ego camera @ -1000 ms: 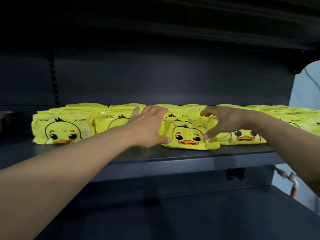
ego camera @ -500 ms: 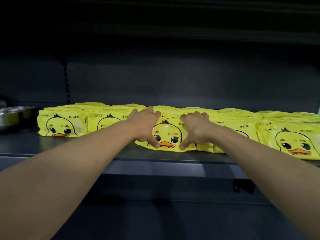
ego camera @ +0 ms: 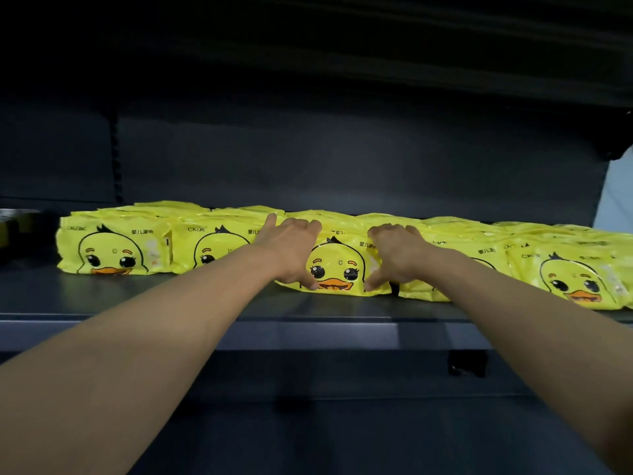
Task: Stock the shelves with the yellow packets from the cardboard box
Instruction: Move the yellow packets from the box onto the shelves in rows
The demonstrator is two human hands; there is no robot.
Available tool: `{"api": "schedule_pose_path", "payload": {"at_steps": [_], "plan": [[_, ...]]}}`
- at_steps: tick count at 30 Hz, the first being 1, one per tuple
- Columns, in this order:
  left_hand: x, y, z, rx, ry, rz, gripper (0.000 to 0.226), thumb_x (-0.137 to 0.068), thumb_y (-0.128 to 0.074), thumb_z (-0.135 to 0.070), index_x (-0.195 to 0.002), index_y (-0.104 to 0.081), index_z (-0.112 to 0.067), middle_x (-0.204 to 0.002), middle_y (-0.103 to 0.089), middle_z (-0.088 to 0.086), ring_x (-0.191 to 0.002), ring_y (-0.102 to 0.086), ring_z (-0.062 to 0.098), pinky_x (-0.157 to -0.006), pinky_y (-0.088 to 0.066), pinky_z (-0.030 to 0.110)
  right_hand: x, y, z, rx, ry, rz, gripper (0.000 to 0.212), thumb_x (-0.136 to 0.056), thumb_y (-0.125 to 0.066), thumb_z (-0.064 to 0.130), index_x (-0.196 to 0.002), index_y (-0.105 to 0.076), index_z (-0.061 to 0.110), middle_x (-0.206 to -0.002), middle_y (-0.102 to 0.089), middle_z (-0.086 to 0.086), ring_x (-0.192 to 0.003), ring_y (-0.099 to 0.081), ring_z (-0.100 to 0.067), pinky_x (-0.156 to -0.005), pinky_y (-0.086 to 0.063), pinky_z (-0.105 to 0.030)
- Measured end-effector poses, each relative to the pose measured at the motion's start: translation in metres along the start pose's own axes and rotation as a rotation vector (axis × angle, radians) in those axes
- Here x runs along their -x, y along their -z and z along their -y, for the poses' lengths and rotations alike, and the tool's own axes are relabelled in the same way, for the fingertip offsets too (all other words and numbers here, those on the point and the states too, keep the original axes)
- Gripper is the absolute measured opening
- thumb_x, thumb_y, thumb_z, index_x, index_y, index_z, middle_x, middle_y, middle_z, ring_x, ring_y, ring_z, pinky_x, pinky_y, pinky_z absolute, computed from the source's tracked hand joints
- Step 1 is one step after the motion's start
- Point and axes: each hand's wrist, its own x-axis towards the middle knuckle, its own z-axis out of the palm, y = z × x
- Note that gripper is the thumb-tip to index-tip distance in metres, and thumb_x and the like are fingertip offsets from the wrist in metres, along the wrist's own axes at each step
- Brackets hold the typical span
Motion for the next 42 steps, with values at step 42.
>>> {"api": "schedule_pose_path", "payload": {"at_steps": [42], "plan": [[-0.068, -0.016, 0.008, -0.033, 0.165, 0.15, 0.122, -0.057, -0.076, -0.065, -0.148, -0.005, -0.026, -0.152, -0.031, 0.001, -0.14, -0.03, 0.024, -0.113, -0.011, 0.052, -0.112, 0.02, -0.047, -0.276, 0.242, 0.339, 0.105, -0.071, -0.072, 0.055, -0.15, -0.01, 0.026, -0.156, -0.019, 0.002, -0.142, -0.022, -0.022, -0.115, -0.025, -0.038]]}}
